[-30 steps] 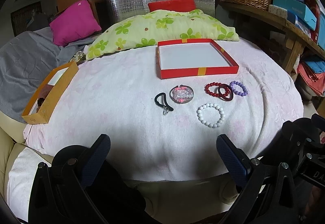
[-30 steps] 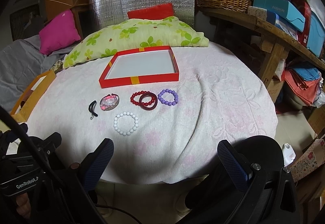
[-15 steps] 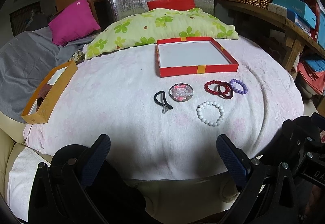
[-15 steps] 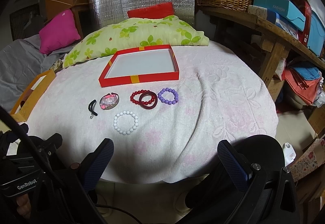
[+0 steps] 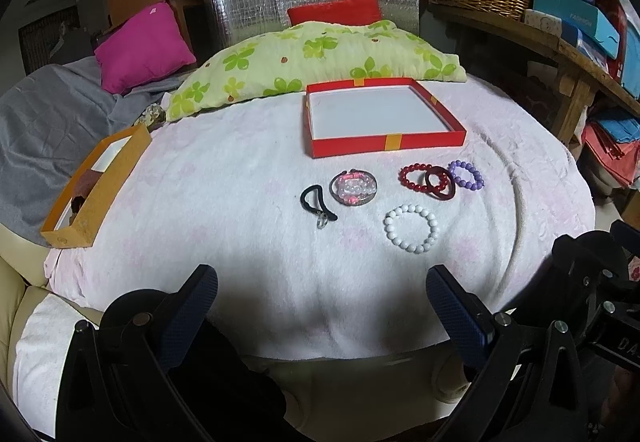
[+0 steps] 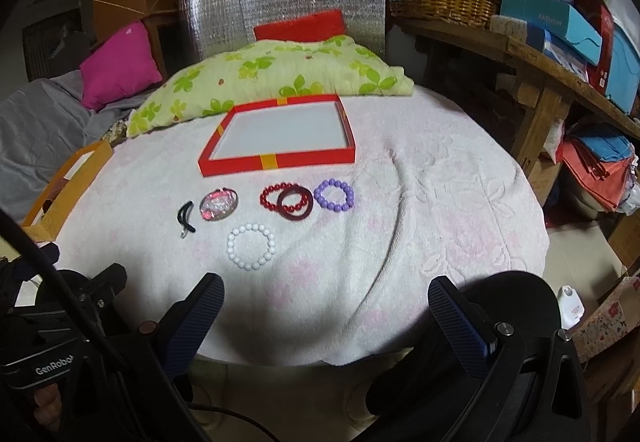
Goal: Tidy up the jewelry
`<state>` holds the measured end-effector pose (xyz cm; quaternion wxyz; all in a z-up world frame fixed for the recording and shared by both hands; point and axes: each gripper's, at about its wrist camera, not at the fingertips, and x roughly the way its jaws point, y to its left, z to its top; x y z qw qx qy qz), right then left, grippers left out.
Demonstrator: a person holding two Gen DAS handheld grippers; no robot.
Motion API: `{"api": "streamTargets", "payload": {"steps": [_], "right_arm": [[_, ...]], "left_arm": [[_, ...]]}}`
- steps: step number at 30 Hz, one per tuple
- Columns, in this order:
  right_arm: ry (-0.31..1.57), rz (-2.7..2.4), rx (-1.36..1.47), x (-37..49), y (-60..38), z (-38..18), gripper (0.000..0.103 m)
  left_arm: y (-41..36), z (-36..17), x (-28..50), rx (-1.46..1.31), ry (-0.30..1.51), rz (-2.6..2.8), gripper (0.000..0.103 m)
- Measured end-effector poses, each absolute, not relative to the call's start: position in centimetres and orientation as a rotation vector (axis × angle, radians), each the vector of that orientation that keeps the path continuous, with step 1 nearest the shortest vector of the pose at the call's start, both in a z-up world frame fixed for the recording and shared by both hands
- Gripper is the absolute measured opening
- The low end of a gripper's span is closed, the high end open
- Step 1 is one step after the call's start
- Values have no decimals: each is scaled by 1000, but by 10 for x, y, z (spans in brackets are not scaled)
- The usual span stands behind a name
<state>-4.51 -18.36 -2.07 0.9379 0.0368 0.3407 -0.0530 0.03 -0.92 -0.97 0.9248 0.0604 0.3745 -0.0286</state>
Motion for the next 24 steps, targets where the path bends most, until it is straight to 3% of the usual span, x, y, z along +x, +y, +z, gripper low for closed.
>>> {"api": "streamTargets", "payload": {"steps": [9,24], "right_arm": [[574,-124,69,-57,-183,-2,103],[590,-122,75,-55,-184,-5,103]], "left_arm": [[-8,4,-6,116,685,-55,103],[-4,1,-3,107,701,-39,103]]}}
